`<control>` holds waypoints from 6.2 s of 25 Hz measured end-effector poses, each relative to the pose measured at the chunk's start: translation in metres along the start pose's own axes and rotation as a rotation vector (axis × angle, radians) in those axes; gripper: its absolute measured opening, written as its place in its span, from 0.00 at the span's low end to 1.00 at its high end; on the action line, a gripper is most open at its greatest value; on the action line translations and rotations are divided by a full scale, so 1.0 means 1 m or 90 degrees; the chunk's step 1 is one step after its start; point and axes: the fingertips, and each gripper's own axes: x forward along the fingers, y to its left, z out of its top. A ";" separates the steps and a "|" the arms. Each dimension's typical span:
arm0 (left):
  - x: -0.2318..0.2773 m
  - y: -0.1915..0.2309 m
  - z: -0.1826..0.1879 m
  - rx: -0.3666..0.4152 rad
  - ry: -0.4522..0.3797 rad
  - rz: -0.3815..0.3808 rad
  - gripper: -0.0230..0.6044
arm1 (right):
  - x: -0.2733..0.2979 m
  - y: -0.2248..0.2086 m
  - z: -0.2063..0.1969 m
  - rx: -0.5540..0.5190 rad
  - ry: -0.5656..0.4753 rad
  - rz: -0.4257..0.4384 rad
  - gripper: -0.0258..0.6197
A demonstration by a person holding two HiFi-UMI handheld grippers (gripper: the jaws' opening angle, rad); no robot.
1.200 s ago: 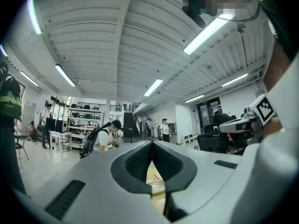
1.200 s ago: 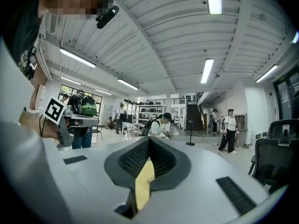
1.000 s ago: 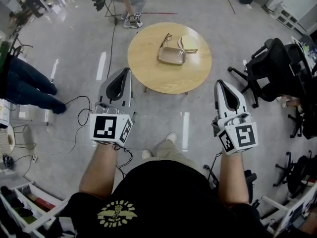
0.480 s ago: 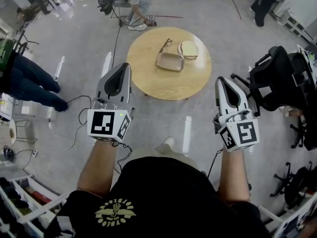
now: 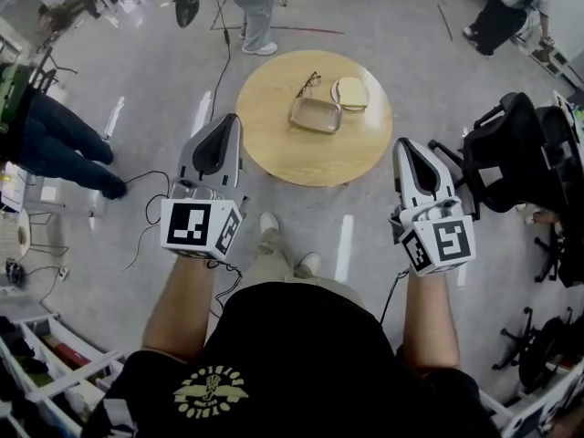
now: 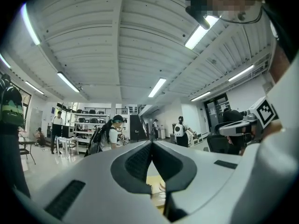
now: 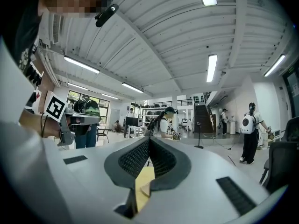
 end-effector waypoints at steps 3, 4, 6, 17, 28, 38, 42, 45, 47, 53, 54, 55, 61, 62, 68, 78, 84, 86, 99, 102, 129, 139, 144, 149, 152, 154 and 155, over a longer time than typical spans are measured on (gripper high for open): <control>0.004 0.000 -0.001 -0.011 -0.006 -0.011 0.06 | 0.005 0.000 0.000 -0.003 -0.002 0.000 0.06; 0.005 0.000 -0.003 -0.014 -0.008 -0.014 0.06 | 0.006 0.001 0.000 -0.003 -0.002 -0.002 0.06; 0.006 0.001 -0.005 -0.018 -0.010 -0.018 0.06 | 0.008 0.001 0.000 -0.004 -0.002 -0.008 0.06; 0.025 0.004 -0.015 0.000 0.015 -0.046 0.06 | 0.020 -0.006 -0.004 0.007 0.009 -0.031 0.06; 0.053 0.018 -0.021 -0.004 0.021 -0.058 0.06 | 0.050 -0.012 -0.005 0.003 0.013 -0.025 0.06; 0.079 0.036 -0.032 -0.017 0.028 -0.077 0.06 | 0.082 -0.015 -0.007 0.001 0.026 -0.029 0.06; 0.092 0.048 -0.030 -0.018 0.027 -0.086 0.06 | 0.099 -0.015 -0.001 0.000 0.025 -0.034 0.06; 0.103 0.058 -0.030 -0.015 0.026 -0.090 0.06 | 0.114 -0.018 0.002 0.003 0.027 -0.047 0.06; 0.111 0.064 -0.030 -0.008 0.024 -0.095 0.06 | 0.124 -0.019 0.002 -0.001 0.024 -0.044 0.06; 0.140 0.080 -0.036 -0.006 0.023 -0.111 0.06 | 0.152 -0.027 0.000 -0.002 0.029 -0.061 0.06; 0.145 0.083 -0.036 -0.007 0.023 -0.114 0.06 | 0.157 -0.028 -0.001 -0.003 0.029 -0.065 0.06; 0.150 0.085 -0.037 -0.008 0.022 -0.119 0.07 | 0.161 -0.030 -0.001 -0.004 0.029 -0.068 0.06; 0.179 0.101 -0.043 -0.015 0.021 -0.146 0.06 | 0.185 -0.035 0.003 -0.009 0.038 -0.097 0.06; 0.183 0.105 -0.044 -0.016 0.022 -0.151 0.06 | 0.189 -0.036 0.004 -0.011 0.037 -0.101 0.06; 0.205 0.124 -0.050 -0.022 0.028 -0.173 0.06 | 0.206 -0.040 0.010 -0.022 0.036 -0.128 0.06; 0.217 0.128 -0.074 -0.054 0.052 -0.179 0.06 | 0.222 -0.040 -0.002 -0.024 0.064 -0.122 0.06; 0.227 0.145 -0.066 -0.060 0.046 -0.139 0.07 | 0.236 -0.042 0.002 -0.025 0.063 -0.095 0.06; 0.232 0.145 -0.072 -0.062 0.055 -0.140 0.07 | 0.239 -0.044 -0.002 -0.025 0.068 -0.085 0.06; 0.265 0.129 -0.105 -0.083 0.119 -0.157 0.07 | 0.276 -0.078 -0.041 0.016 0.094 -0.045 0.06; 0.273 0.131 -0.115 -0.085 0.131 -0.145 0.06 | 0.284 -0.086 -0.052 0.032 0.104 -0.047 0.06; 0.300 0.071 -0.284 -0.193 0.372 -0.159 0.06 | 0.282 -0.139 -0.235 0.141 0.305 -0.026 0.06; 0.282 0.037 -0.361 -0.213 0.512 -0.217 0.07 | 0.280 -0.138 -0.296 0.156 0.375 -0.009 0.06; 0.282 0.038 -0.383 -0.219 0.536 -0.210 0.07 | 0.279 -0.135 -0.318 0.179 0.400 -0.002 0.07; 0.282 0.032 -0.404 -0.244 0.569 -0.231 0.16 | 0.275 -0.130 -0.341 0.227 0.436 0.014 0.12; 0.280 0.029 -0.417 -0.258 0.598 -0.234 0.22 | 0.273 -0.127 -0.353 0.241 0.451 0.017 0.14; 0.280 0.027 -0.424 -0.265 0.607 -0.233 0.22 | 0.271 -0.127 -0.361 0.252 0.460 0.017 0.16; 0.280 0.026 -0.427 -0.269 0.612 -0.232 0.22 | 0.270 -0.126 -0.365 0.258 0.465 0.016 0.17</control>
